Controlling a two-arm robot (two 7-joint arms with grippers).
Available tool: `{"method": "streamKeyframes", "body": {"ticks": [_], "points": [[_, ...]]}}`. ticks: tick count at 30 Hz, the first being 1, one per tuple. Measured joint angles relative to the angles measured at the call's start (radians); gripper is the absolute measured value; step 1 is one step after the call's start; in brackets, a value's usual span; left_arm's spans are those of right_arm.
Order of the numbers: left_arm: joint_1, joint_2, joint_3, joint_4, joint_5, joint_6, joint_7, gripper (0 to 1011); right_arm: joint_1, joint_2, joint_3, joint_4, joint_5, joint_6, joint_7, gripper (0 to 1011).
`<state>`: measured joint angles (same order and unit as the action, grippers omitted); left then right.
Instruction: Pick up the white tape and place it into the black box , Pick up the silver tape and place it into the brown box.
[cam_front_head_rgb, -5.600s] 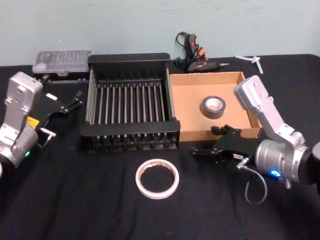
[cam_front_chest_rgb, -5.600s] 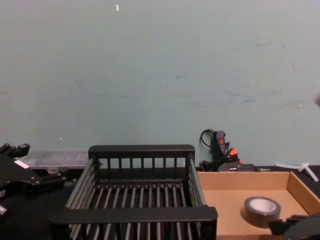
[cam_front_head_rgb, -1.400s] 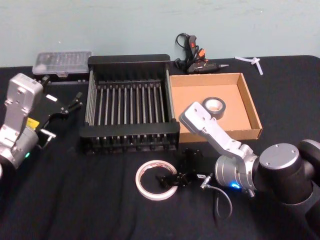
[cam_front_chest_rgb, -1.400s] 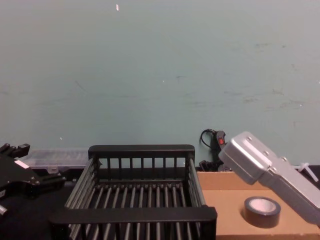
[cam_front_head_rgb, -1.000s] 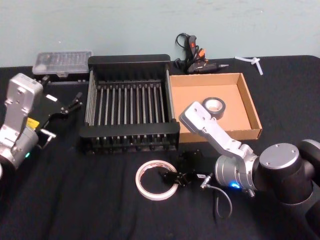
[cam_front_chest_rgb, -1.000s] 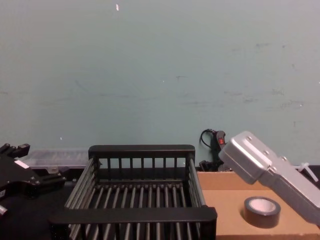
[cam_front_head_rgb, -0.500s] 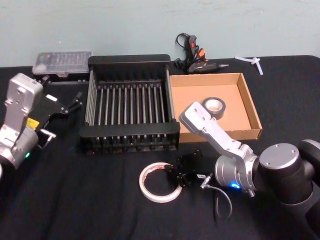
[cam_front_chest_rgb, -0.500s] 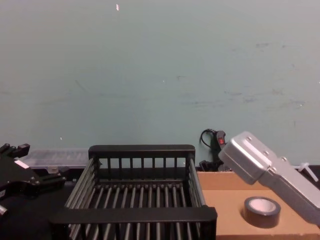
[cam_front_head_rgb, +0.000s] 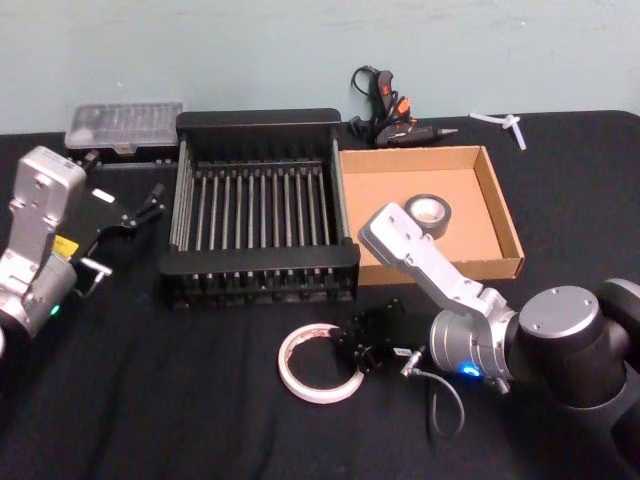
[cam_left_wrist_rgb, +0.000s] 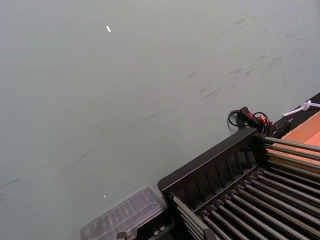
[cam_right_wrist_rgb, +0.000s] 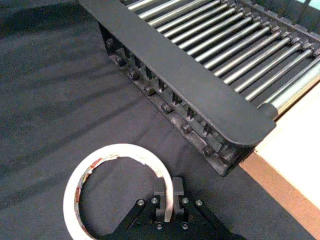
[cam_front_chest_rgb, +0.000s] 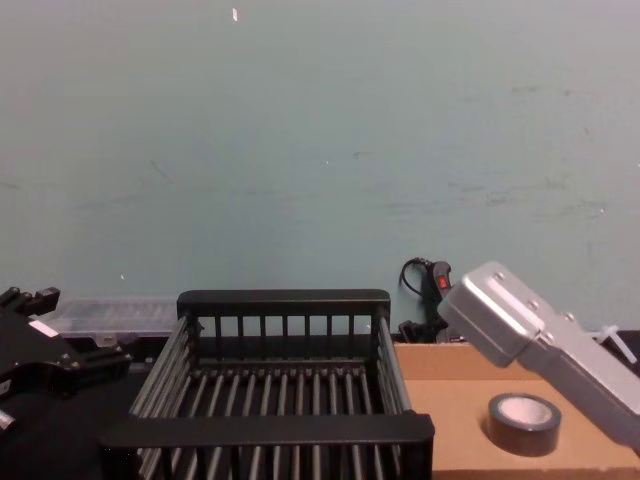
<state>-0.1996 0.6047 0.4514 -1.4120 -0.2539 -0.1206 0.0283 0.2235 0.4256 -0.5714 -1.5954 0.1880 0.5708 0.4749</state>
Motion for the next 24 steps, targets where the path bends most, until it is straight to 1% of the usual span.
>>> {"method": "streamKeyframes", "body": {"ticks": [9, 24], "points": [[0.000, 0.000, 0.000, 0.000, 0.000, 0.000, 0.000, 1001, -0.004, 0.003, 0.016, -0.019, 0.012, -0.016, 0.002, 99], [0.000, 0.000, 0.000, 0.000, 0.000, 0.000, 0.000, 1001, -0.015, 0.020, 0.032, -0.075, 0.030, -0.020, -0.005, 99]]}}
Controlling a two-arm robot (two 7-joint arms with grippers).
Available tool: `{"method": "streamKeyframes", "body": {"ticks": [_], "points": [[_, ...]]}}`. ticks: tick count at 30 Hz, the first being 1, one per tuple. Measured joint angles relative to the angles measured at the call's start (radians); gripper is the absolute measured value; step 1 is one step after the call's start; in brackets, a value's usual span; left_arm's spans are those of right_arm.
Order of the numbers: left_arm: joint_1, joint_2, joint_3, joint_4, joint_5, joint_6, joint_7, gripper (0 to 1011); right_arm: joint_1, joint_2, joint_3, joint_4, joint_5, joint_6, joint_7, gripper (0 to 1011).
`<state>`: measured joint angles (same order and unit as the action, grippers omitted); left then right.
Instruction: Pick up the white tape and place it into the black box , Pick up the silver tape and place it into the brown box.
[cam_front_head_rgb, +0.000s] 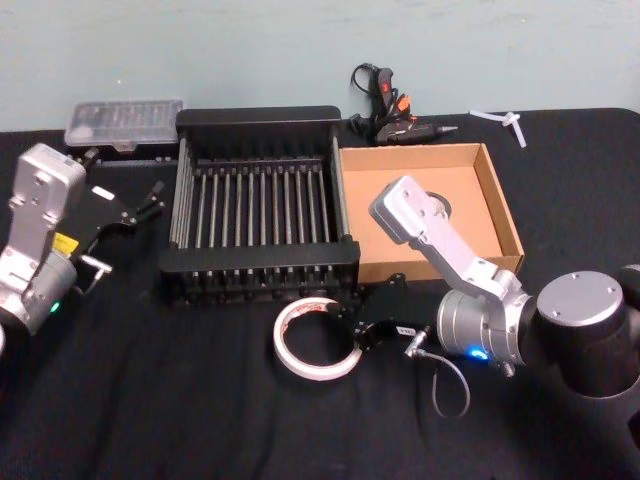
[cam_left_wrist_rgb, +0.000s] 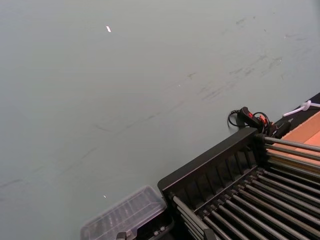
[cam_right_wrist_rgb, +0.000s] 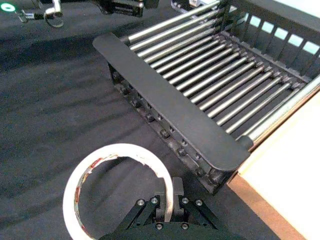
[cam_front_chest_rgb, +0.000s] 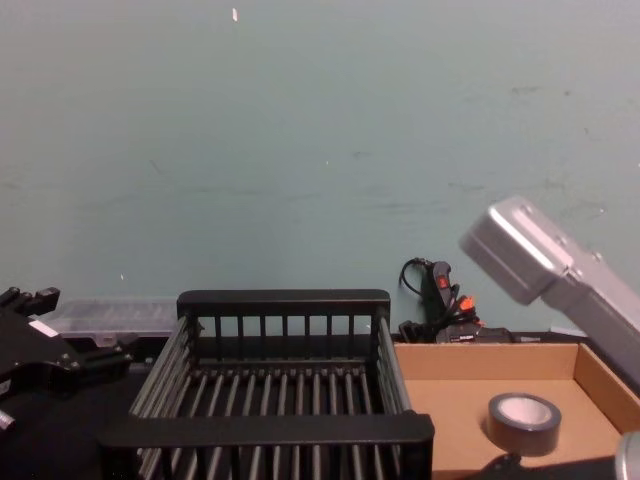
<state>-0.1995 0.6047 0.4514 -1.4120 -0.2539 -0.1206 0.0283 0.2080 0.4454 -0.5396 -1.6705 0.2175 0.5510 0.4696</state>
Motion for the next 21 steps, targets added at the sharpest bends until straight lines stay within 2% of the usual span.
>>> {"method": "streamKeyframes", "body": {"ticks": [12, 21], "points": [[0.000, 0.000, 0.000, 0.000, 0.000, 0.000, 0.000, 1001, -0.014, 0.022, 0.018, -0.066, 0.023, 0.000, -0.007, 99], [0.000, 0.000, 0.000, 0.000, 0.000, 0.000, 0.000, 1001, -0.017, 0.036, 0.046, -0.108, 0.032, -0.036, -0.032, 99]]}}
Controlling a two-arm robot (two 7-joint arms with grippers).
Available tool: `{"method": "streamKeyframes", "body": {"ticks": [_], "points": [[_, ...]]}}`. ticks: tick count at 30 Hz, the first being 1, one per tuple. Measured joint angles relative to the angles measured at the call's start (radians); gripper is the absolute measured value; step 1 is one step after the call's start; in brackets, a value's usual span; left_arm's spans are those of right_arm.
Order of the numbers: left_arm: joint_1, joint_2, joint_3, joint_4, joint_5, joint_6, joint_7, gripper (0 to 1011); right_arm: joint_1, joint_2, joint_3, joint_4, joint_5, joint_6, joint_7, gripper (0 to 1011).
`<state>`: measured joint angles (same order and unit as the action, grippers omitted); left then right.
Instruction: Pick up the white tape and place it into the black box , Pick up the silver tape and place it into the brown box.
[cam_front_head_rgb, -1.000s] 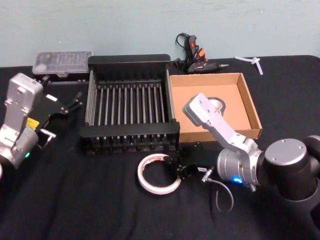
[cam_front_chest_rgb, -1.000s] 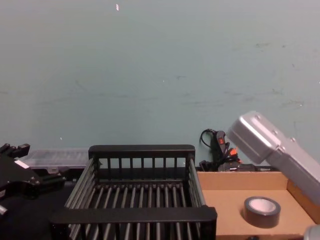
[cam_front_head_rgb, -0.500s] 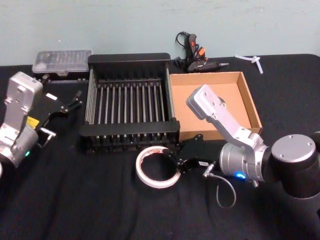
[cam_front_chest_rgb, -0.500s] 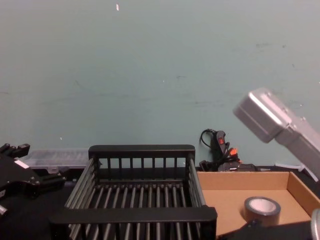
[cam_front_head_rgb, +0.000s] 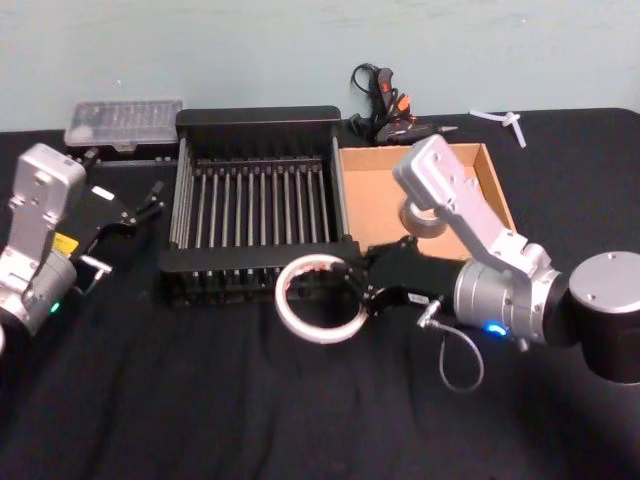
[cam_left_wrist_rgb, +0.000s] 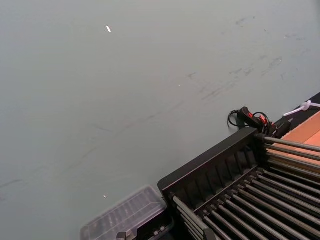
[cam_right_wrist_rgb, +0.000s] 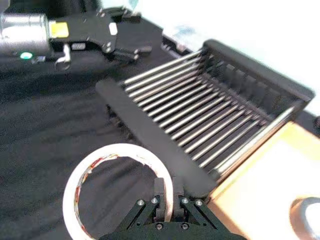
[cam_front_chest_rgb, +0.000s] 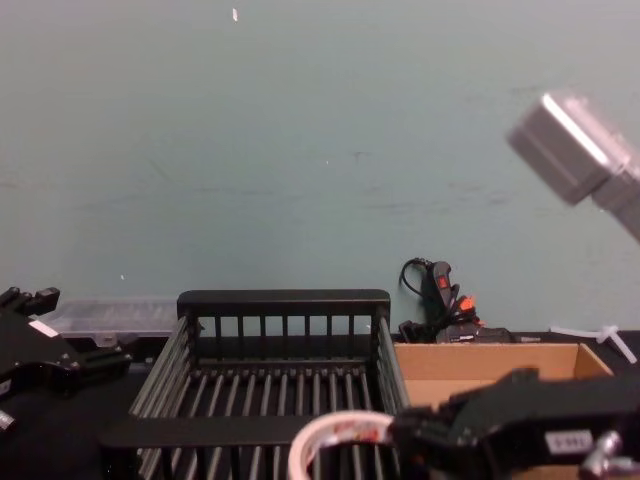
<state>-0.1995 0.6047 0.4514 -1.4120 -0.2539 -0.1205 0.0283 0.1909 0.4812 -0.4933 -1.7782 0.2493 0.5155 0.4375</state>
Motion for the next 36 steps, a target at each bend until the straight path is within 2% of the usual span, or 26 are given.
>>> {"method": "streamKeyframes", "body": {"ticks": [8, 15, 25, 36], "points": [[0.000, 0.000, 0.000, 0.000, 0.000, 0.000, 0.000, 1002, 0.010, -0.005, 0.027, -0.001, -0.010, -0.049, -0.031, 99], [0.000, 0.000, 0.000, 0.000, 0.000, 0.000, 0.000, 1001, 0.039, -0.022, 0.039, 0.039, -0.028, -0.091, -0.042, 99], [0.000, 0.000, 0.000, 0.000, 0.000, 0.000, 0.000, 1002, 0.105, -0.066, 0.042, 0.141, -0.053, -0.120, -0.047, 99], [0.000, 0.000, 0.000, 0.000, 0.000, 0.000, 0.000, 1002, 0.202, -0.134, 0.024, 0.295, -0.107, -0.153, -0.055, 99]]}}
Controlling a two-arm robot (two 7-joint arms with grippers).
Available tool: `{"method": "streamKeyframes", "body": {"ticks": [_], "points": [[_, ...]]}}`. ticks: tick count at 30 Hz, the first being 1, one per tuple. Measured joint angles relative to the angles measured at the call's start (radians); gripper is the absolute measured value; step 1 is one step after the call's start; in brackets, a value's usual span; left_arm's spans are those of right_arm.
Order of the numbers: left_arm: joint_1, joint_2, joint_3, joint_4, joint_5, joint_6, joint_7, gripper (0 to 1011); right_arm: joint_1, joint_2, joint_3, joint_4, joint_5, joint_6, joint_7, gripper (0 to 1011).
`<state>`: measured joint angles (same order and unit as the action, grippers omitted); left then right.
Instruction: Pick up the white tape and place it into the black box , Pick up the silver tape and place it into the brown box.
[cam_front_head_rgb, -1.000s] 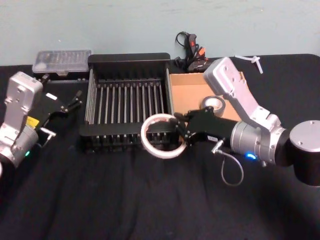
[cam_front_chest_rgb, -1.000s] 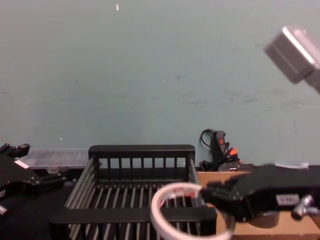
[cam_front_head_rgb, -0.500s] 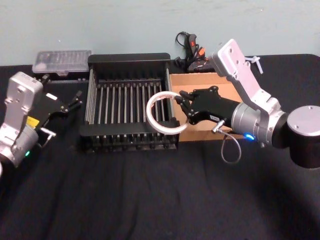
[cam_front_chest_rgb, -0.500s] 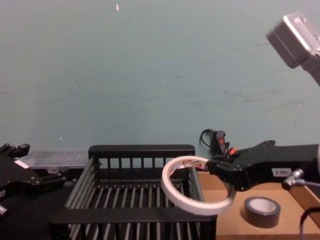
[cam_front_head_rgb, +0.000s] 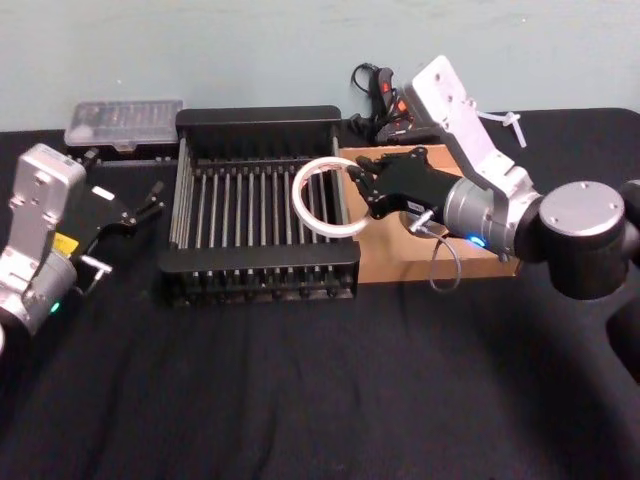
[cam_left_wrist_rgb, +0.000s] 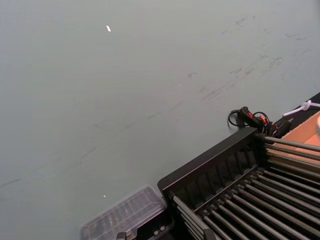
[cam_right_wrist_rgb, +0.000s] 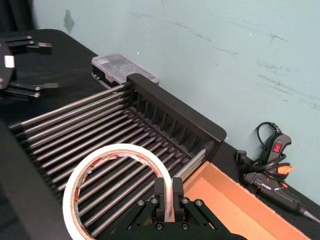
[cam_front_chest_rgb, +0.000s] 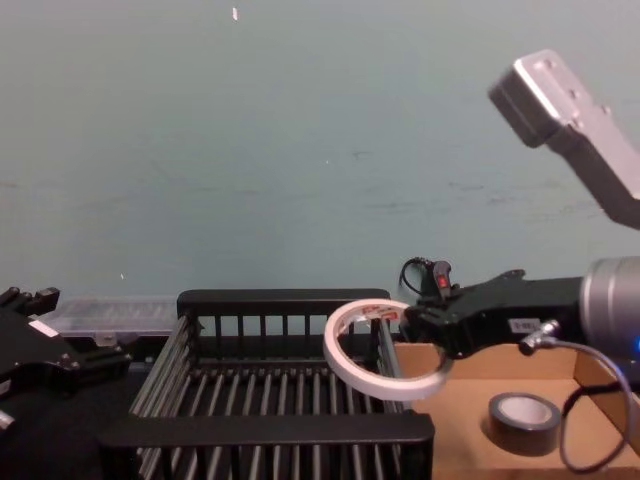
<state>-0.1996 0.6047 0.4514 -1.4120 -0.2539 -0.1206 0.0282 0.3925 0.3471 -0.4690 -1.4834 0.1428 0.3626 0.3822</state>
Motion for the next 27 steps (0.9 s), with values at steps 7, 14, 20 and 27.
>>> {"method": "streamKeyframes", "body": {"ticks": [7, 14, 20, 27], "points": [[0.000, 0.000, 0.000, 0.000, 0.000, 0.000, 0.000, 1001, 0.058, -0.045, -0.013, 0.095, -0.026, -0.021, 0.006, 99], [0.000, 0.000, 0.000, 0.000, 0.000, 0.000, 0.000, 1001, 0.108, -0.087, -0.027, 0.179, -0.047, -0.048, 0.015, 99], [0.000, 0.000, 0.000, 0.000, 0.000, 0.000, 0.000, 1001, 0.146, -0.121, -0.042, 0.241, -0.065, -0.070, 0.025, 99], [0.000, 0.000, 0.000, 0.000, 0.000, 0.000, 0.000, 1002, 0.175, -0.147, -0.053, 0.295, -0.080, -0.089, 0.034, 99]]}}
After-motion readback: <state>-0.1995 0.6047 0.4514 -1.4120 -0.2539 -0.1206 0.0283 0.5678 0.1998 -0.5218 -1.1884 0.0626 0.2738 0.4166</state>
